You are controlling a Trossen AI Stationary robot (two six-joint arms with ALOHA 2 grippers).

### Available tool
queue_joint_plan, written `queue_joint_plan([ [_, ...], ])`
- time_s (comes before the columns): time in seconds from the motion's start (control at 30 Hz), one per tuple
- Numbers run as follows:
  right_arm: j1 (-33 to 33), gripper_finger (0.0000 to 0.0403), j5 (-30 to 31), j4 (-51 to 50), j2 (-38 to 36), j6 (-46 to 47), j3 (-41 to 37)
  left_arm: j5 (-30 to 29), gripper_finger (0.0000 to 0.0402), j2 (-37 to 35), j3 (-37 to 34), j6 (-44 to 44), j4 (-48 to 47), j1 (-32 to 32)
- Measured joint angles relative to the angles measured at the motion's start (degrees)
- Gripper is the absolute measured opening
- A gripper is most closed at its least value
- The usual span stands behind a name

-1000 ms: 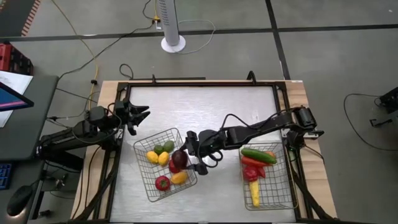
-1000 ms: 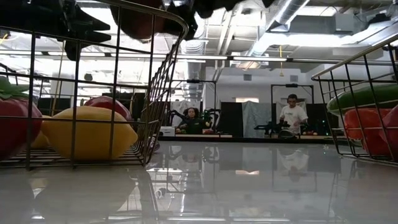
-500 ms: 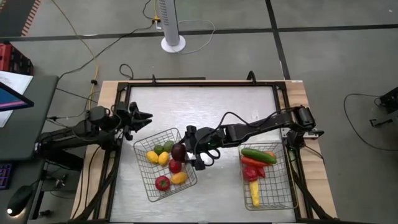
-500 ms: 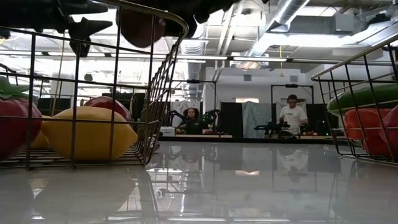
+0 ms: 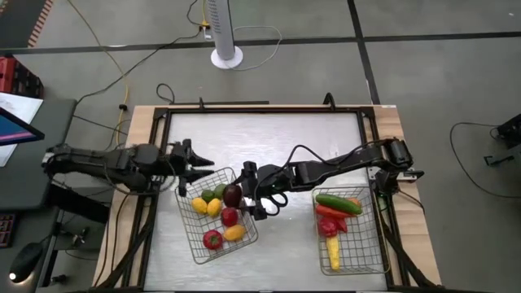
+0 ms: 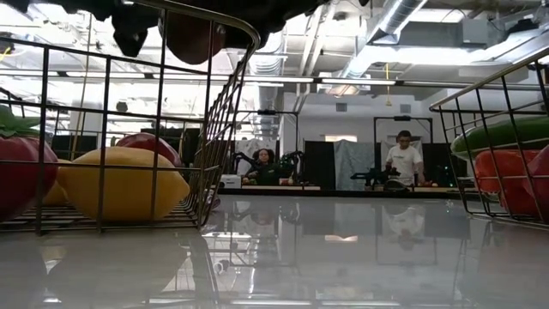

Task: Sort produce into baskets
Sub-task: Put the dark red apple into the left wire basket

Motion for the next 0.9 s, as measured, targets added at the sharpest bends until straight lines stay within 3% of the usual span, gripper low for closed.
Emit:
queue_joint_plan([
  [0.17, -0.4, 0.0399, 4.3, 0.1, 0.0, 0.2, 0.0, -6.9, 0.0133, 7.9, 5.8, -5.7, -10.5, -7.6],
  [0.47, 0.6, 0.0398, 0.8, 0.0, 0.0, 3.1, 0.0, -25.8, 0.0133, 18.5, 17.5, -13.4, -15.5, -21.8],
  [0.9, 0.8, 0.0398, -0.6, 4.2, 0.0, 3.0, 0.0, -26.6, 0.0133, 35.7, 32.2, -3.6, -20.1, -23.6],
])
